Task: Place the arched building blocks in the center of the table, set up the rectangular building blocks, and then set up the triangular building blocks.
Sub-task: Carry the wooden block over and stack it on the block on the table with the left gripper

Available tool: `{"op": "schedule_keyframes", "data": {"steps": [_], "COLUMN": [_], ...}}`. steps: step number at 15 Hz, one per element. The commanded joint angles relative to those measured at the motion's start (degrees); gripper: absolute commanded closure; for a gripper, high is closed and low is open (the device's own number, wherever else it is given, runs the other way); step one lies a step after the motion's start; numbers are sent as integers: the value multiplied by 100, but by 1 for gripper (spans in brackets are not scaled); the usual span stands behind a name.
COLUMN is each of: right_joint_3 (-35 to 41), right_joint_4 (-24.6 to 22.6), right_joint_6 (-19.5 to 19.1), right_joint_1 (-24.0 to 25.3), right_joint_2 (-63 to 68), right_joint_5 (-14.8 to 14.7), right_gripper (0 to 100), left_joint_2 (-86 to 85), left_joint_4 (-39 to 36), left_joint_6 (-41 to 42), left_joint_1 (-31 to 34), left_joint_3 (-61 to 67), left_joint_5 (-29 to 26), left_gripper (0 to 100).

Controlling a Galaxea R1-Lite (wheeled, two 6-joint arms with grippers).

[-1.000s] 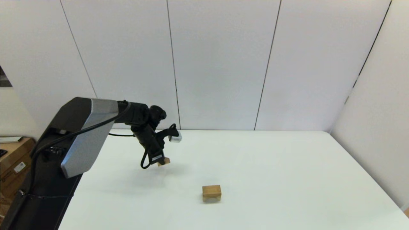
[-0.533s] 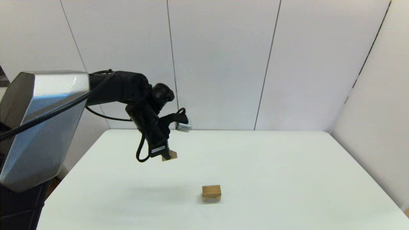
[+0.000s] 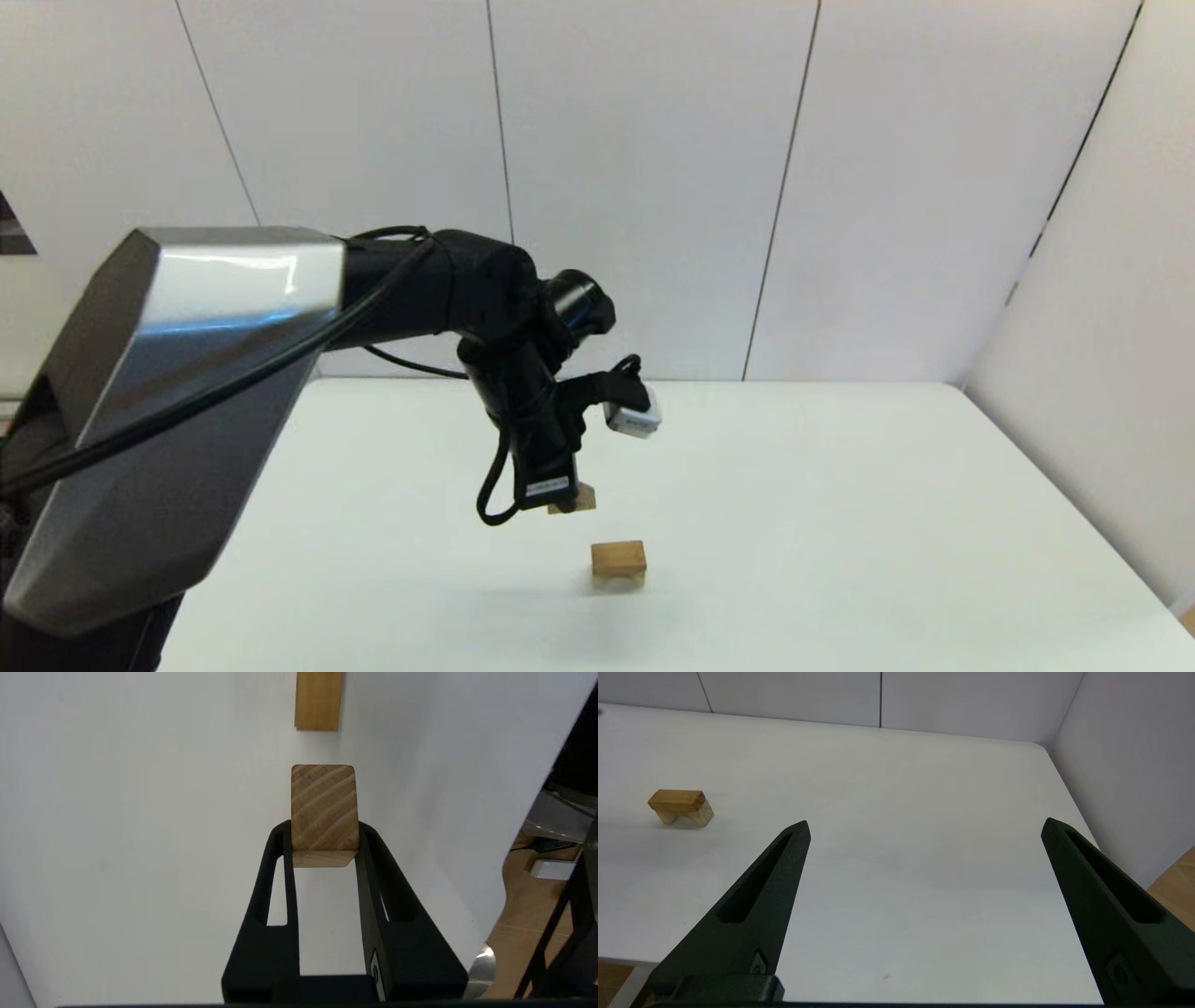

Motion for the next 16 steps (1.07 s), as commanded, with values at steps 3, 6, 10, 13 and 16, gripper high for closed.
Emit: {"op": "schedule_keyframes", "data": {"steps": [3, 6, 10, 13, 16], "right_joint_3": [3, -5, -5, 3, -5], "right_joint_4": [3, 3, 3, 3, 3], "right_joint_6": [-4, -4, -4, -4, -4], "right_joint_1": [1, 1, 1, 1, 1], "right_joint_2": [-1, -1, -1, -1, -1], "right_joint_5": [10, 1, 1, 1, 1], "right_gripper": [0, 0, 0, 0, 0], "left_joint_2": [691, 902, 1104, 1148, 1236], "left_joint_4": [-451, -618, -706, -838, -944], "left_joint_6": [-413, -431, -527, -545, -545], "left_joint_1": [-350, -421, -421, -421, -421], "left_joint_3": [-31, -31, -31, -31, -31], "left_joint_5": [27, 18, 10, 1, 1], "left_gripper": [100, 100, 100, 100, 100]}}
